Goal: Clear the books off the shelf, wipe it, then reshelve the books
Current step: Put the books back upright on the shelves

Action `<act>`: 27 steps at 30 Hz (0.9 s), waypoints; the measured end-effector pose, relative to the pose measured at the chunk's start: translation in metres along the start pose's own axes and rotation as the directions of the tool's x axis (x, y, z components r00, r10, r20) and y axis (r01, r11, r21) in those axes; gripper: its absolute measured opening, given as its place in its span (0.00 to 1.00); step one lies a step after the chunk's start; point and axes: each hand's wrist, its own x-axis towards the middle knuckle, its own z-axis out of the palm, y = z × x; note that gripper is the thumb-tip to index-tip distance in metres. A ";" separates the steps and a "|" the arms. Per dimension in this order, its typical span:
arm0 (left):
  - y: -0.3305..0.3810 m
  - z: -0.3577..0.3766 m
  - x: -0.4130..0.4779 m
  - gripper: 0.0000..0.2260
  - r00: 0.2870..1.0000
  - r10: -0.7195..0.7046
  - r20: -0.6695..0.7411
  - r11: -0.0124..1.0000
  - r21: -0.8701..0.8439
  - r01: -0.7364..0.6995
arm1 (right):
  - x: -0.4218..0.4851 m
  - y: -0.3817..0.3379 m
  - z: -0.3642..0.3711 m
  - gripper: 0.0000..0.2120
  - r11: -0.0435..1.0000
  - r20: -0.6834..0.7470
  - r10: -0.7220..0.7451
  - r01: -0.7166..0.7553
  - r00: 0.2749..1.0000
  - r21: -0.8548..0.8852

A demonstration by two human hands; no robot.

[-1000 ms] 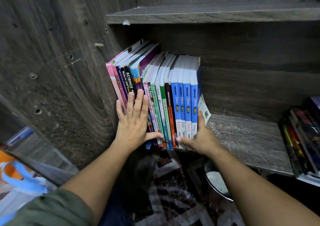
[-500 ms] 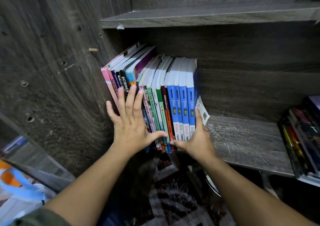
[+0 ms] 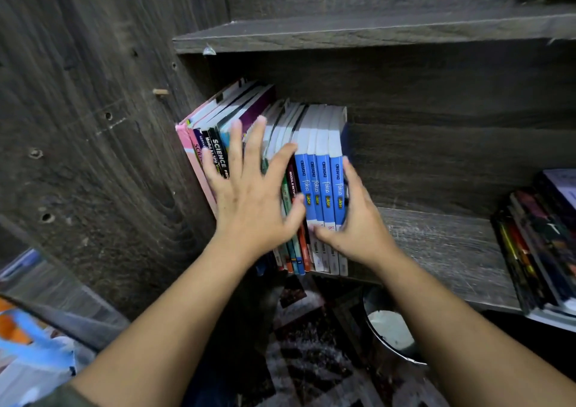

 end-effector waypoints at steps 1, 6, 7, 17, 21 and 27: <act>0.003 -0.004 0.006 0.28 1.000 -0.021 0.008 1.000 0.011 0.021 | 0.003 -0.005 -0.005 0.58 1.000 0.003 -0.020 0.020 1.000 0.015; 0.015 -0.017 0.027 0.20 0.996 -0.056 0.065 0.983 0.179 0.044 | 0.004 -0.003 -0.030 0.61 0.999 0.227 0.037 -0.032 0.973 -0.026; 0.016 -0.018 0.028 0.21 0.995 -0.057 0.084 0.978 0.203 0.039 | 0.001 -0.001 -0.034 0.60 0.997 0.259 0.059 -0.044 0.964 -0.063; 0.028 -0.023 0.028 0.07 0.996 -0.076 0.046 0.985 0.159 0.068 | -0.017 -0.001 -0.045 0.55 0.969 0.354 0.183 -0.108 0.917 -0.223; 0.038 -0.033 0.010 0.09 0.997 -0.071 -0.013 0.997 0.030 0.071 | -0.016 0.005 -0.042 0.57 0.970 0.356 0.188 -0.116 0.915 -0.215; 0.060 -0.057 -0.017 0.07 0.937 -0.312 0.158 0.872 -0.343 0.348 | -0.021 0.003 -0.040 0.53 0.967 0.351 0.191 -0.114 0.917 -0.227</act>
